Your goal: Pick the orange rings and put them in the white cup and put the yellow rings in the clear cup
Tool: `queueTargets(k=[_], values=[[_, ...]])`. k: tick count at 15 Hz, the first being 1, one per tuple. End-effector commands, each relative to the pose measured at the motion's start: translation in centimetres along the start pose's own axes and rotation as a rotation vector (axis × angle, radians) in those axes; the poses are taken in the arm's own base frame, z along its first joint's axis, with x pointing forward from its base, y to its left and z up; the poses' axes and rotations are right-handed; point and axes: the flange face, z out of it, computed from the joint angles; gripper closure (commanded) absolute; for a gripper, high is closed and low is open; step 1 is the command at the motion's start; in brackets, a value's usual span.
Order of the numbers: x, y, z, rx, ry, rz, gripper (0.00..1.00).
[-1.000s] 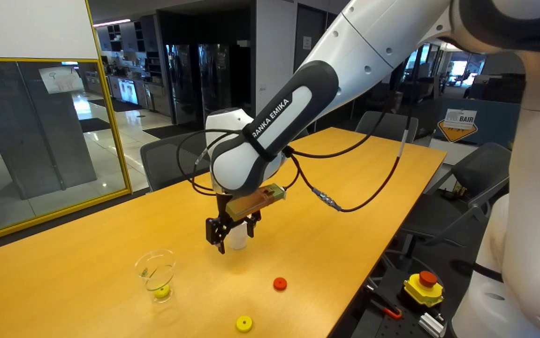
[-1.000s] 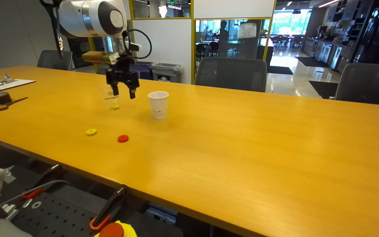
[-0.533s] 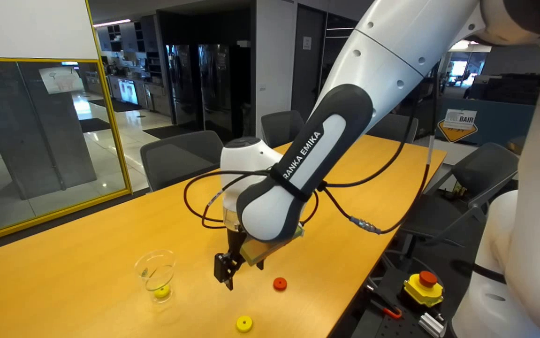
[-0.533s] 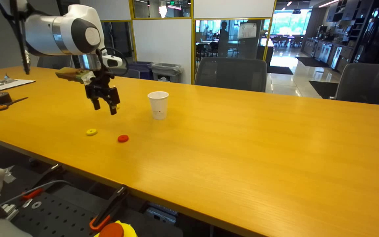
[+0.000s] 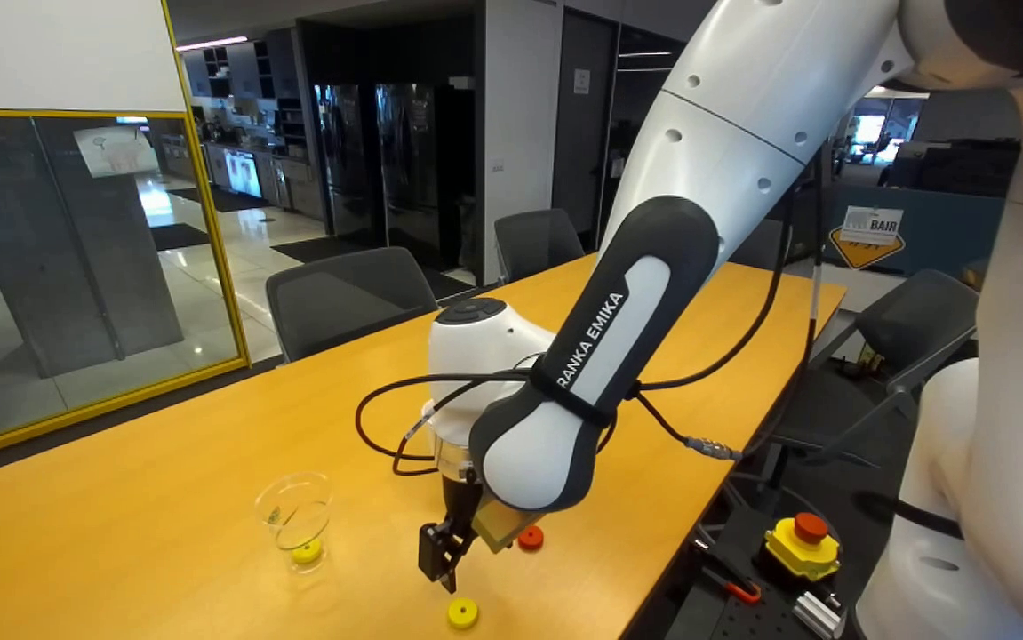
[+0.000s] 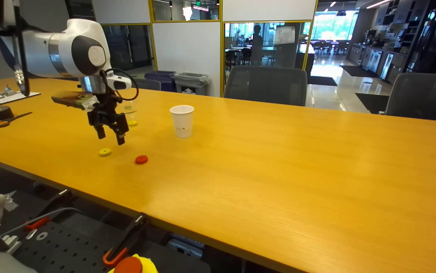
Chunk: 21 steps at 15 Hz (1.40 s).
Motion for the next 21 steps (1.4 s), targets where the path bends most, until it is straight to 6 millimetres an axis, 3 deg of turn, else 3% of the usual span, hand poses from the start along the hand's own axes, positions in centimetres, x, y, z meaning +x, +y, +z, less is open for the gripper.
queueTargets(k=[1, 11, 21], values=[[-0.9, -1.7, 0.4, 0.014, 0.017, -0.002, 0.00], [-2.3, -3.4, 2.4, 0.024, 0.028, 0.010, 0.00], [-1.3, -2.5, 4.1, 0.008, -0.003, 0.024, 0.00]])
